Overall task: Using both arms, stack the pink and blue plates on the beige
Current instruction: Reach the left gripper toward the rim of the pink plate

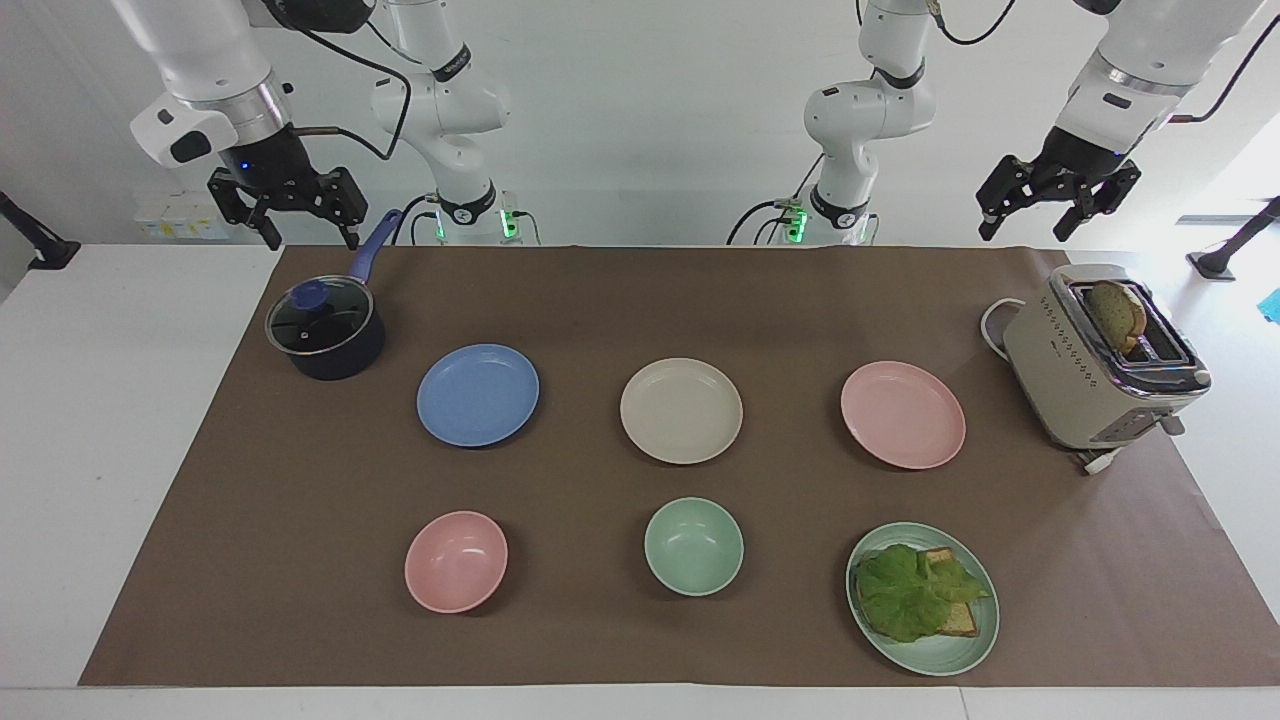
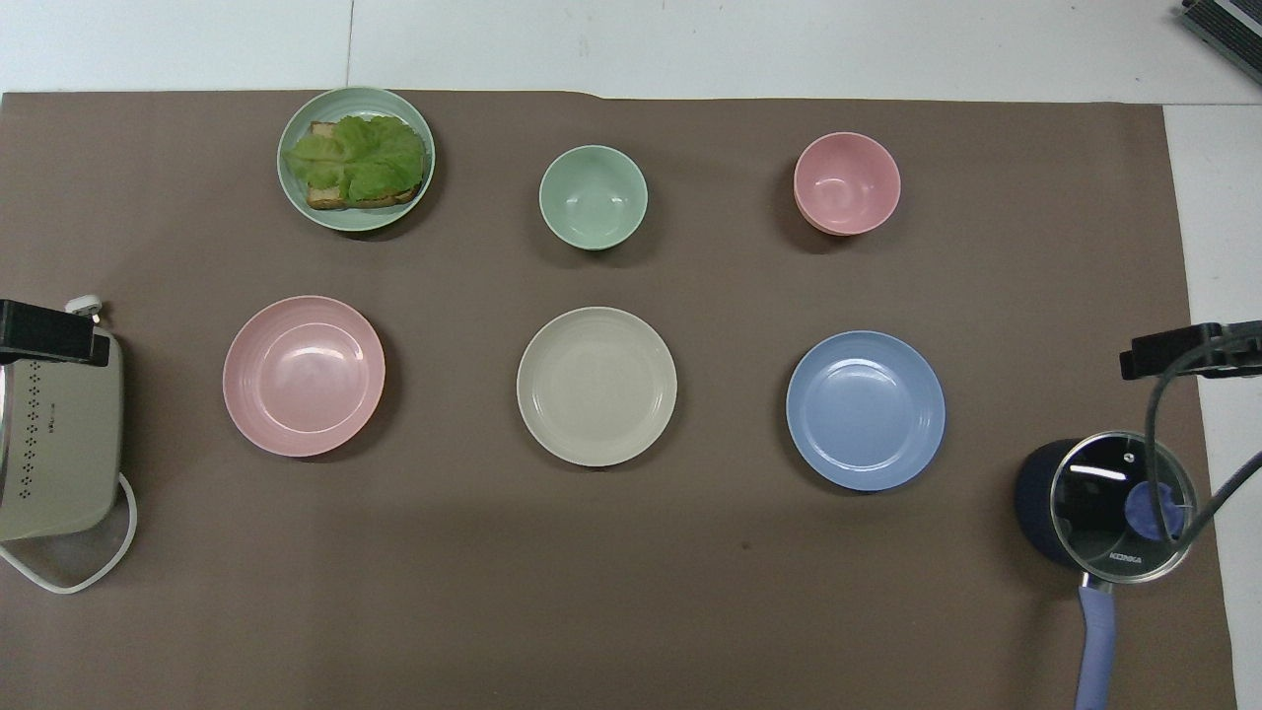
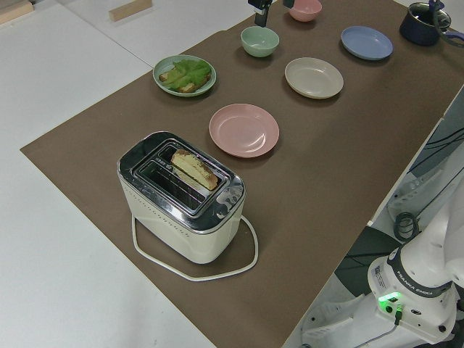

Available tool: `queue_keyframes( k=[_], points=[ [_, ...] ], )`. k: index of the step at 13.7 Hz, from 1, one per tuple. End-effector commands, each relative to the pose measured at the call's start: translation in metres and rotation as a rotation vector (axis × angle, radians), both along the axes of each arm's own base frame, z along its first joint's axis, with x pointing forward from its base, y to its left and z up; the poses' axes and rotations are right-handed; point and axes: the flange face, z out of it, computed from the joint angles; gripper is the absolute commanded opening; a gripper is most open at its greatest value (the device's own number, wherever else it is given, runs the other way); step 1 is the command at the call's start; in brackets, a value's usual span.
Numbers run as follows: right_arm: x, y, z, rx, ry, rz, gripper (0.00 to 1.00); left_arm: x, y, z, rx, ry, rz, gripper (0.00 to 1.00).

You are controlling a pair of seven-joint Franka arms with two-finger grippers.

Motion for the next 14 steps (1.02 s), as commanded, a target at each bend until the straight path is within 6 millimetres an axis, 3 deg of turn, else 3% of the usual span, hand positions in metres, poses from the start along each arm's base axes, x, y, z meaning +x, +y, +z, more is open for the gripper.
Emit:
queue_keyframes(
  k=[1,3,4,7,9,12,14],
  points=[
    [-0.003,0.002,0.005,0.017,0.002,-0.009,1.00,-0.005,0.001,-0.002,0.019,0.005,-0.010,1.00],
    [-0.004,0.001,0.005,0.018,0.002,-0.010,1.00,-0.005,0.001,-0.009,0.020,0.019,-0.010,1.00],
    [-0.003,0.002,0.005,0.017,0.002,-0.010,1.00,-0.003,0.003,-0.025,0.020,0.040,0.000,1.00],
    [-0.003,0.002,0.005,0.017,0.002,-0.009,1.00,0.000,0.010,-0.125,0.024,0.079,0.017,1.00],
    [-0.004,0.001,0.005,0.018,0.002,-0.010,1.00,0.002,0.018,-0.167,0.021,0.062,0.035,1.00],
    [-0.004,0.001,0.005,0.018,0.002,-0.010,1.00,0.008,0.046,-0.232,0.012,0.076,0.076,1.00],
    [-0.003,0.002,0.005,0.017,0.002,-0.009,1.00,0.012,0.049,-0.284,0.003,0.105,0.081,1.00]
  ],
)
